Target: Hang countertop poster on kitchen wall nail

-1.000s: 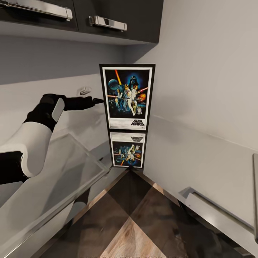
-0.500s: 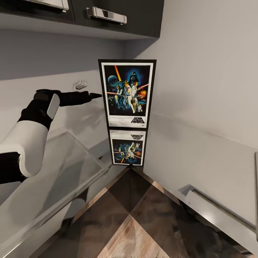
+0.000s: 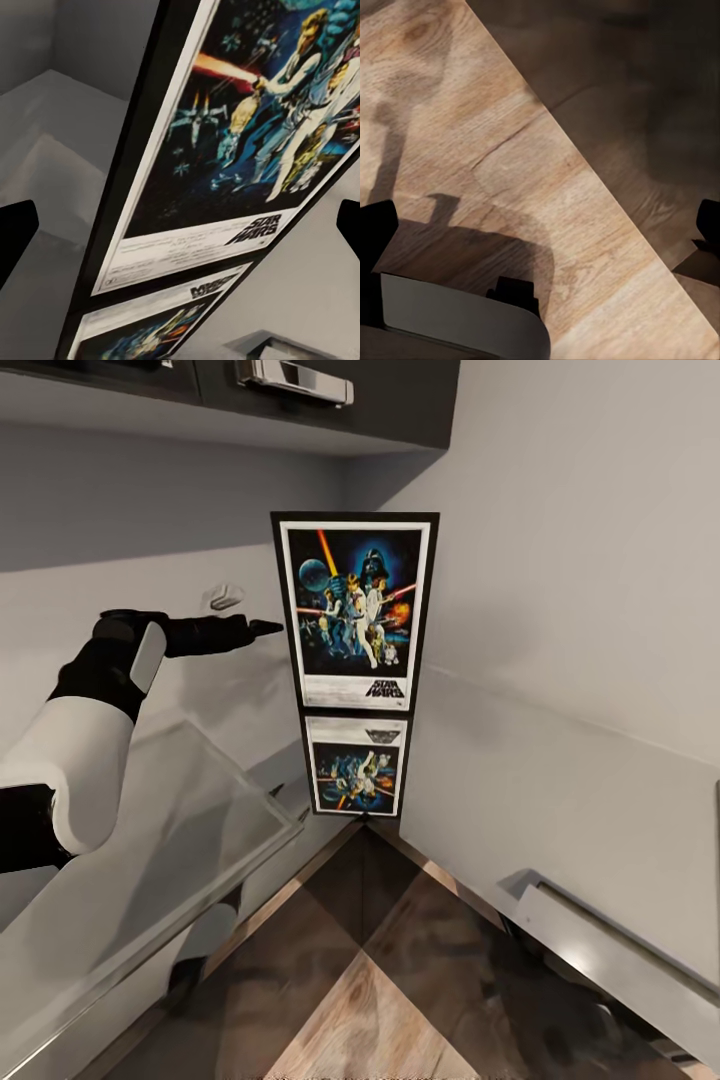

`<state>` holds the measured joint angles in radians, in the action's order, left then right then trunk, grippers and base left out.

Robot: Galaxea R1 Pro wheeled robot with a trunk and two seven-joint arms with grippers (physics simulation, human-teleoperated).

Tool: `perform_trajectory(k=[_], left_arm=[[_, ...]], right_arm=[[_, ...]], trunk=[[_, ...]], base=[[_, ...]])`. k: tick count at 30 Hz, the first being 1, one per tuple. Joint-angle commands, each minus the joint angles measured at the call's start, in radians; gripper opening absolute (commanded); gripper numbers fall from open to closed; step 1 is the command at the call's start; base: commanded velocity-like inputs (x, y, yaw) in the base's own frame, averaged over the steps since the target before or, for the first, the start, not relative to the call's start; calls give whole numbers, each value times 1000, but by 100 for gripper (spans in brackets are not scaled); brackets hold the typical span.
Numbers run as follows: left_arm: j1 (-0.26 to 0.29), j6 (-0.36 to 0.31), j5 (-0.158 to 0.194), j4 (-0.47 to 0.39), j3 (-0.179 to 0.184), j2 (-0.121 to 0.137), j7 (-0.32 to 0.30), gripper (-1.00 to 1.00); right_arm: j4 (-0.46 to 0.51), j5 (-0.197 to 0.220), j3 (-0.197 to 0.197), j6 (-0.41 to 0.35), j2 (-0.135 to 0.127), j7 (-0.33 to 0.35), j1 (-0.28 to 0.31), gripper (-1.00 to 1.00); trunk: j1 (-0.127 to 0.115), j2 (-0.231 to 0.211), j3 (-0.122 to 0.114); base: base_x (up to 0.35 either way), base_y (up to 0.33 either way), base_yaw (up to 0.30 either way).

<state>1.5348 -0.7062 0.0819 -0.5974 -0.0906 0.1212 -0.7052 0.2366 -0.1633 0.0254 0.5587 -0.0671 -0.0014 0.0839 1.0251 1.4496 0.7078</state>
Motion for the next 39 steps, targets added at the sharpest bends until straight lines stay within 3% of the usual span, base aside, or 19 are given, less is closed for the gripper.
perform_trajectory(k=[1,22,29,39], left_arm=[[1,-9,8,2,-1,0,1,100],[1,-9,6,9,14,-10,8,100],[1,-10,5,8,15,-50,10,100],[1,-9,5,0,11,-53,6,100]], right_arm=[[0,-1,2,3,0,0,1,100],[-2,-1,2,1,0,0,1,100],[-2,-1,2,1,0,0,1,100],[-2,-1,2,0,0,0,1,100]], trunk=[[0,0,2],[0,0,36],[0,0,47],[0,0,63]], base=[[0,0,0],[0,0,0],[0,0,0],[0,0,0]])
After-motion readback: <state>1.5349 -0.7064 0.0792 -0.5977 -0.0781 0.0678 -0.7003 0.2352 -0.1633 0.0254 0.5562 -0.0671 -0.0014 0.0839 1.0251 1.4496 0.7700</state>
